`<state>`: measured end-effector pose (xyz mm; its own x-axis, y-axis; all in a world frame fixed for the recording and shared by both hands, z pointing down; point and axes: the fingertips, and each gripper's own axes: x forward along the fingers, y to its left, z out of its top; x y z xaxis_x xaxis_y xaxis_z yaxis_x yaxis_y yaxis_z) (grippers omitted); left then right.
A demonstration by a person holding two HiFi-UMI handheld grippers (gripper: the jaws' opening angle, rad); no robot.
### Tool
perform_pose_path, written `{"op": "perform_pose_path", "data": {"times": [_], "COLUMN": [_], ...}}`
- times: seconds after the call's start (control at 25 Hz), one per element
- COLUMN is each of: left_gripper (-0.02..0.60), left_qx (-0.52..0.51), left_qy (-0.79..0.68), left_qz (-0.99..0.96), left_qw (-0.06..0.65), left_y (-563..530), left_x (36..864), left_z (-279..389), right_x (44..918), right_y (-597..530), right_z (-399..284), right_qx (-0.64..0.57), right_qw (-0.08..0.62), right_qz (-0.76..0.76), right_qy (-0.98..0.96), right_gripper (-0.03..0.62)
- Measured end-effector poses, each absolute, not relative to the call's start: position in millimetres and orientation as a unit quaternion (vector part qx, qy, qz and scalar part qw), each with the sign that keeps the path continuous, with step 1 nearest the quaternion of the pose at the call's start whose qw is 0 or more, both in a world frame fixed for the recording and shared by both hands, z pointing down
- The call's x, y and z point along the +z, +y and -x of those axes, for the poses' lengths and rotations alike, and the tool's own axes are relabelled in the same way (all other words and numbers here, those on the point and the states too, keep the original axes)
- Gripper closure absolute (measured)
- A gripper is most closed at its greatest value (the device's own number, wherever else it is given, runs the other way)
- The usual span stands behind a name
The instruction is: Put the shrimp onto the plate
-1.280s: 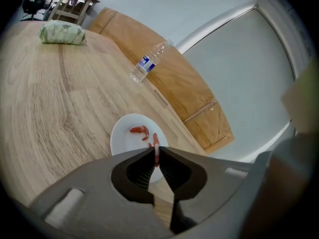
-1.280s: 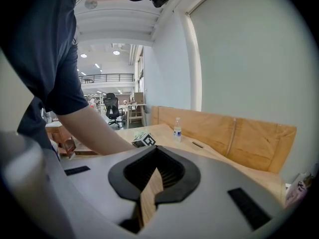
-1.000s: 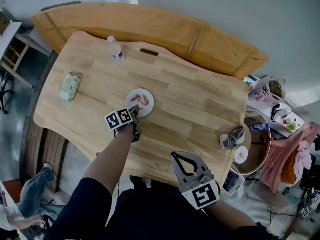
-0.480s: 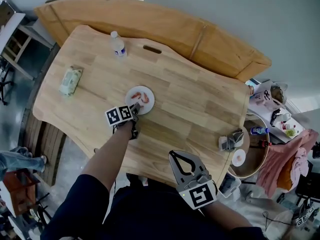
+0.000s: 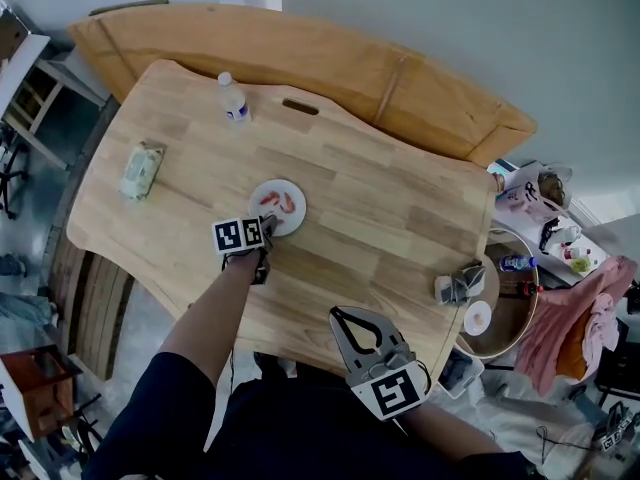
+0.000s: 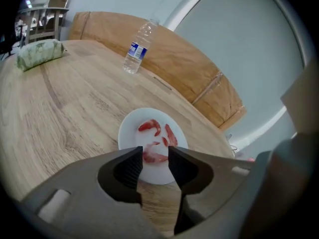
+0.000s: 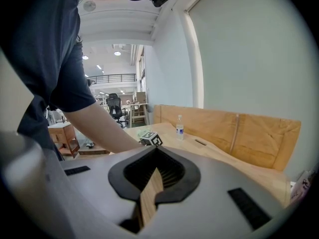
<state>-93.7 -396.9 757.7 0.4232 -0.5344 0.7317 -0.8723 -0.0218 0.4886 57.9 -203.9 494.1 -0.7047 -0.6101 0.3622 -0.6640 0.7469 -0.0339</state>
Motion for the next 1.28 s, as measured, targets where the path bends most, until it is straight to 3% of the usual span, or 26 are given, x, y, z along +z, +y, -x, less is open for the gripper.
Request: {"op": "perform_pose_path", "data": {"times": [0.44, 0.76, 1.28], "left_gripper": [0.434, 0.437, 0.536], "left_qx": [0.132, 0.056, -0.023], "left_qy": [-0.528, -0.501, -0.451], "left_qz": [-0.686, -0.722, -0.813], "left_qw": [0.483, 0.474, 0.368], "left_y": [-402.7, -362.8, -231.9], "left_x": [744.4, 686.7, 536.2], "left_z": [115.5, 103.9, 123.9], "right_x": [494.1, 478.2, 456.6], "right_y": [-203.1, -192.4, -145.1], "right_z": [-53.0, -31.6, 13.5], "right_qx": [0.084, 0.068, 0.055], "right_qw": [0.162, 0.150, 0.145], "right_qz": [-0.339, -0.328, -0.332], "right_qy": [-0.923, -0.930, -0.931], "right_gripper": [0.585, 0.585, 0.585]}}
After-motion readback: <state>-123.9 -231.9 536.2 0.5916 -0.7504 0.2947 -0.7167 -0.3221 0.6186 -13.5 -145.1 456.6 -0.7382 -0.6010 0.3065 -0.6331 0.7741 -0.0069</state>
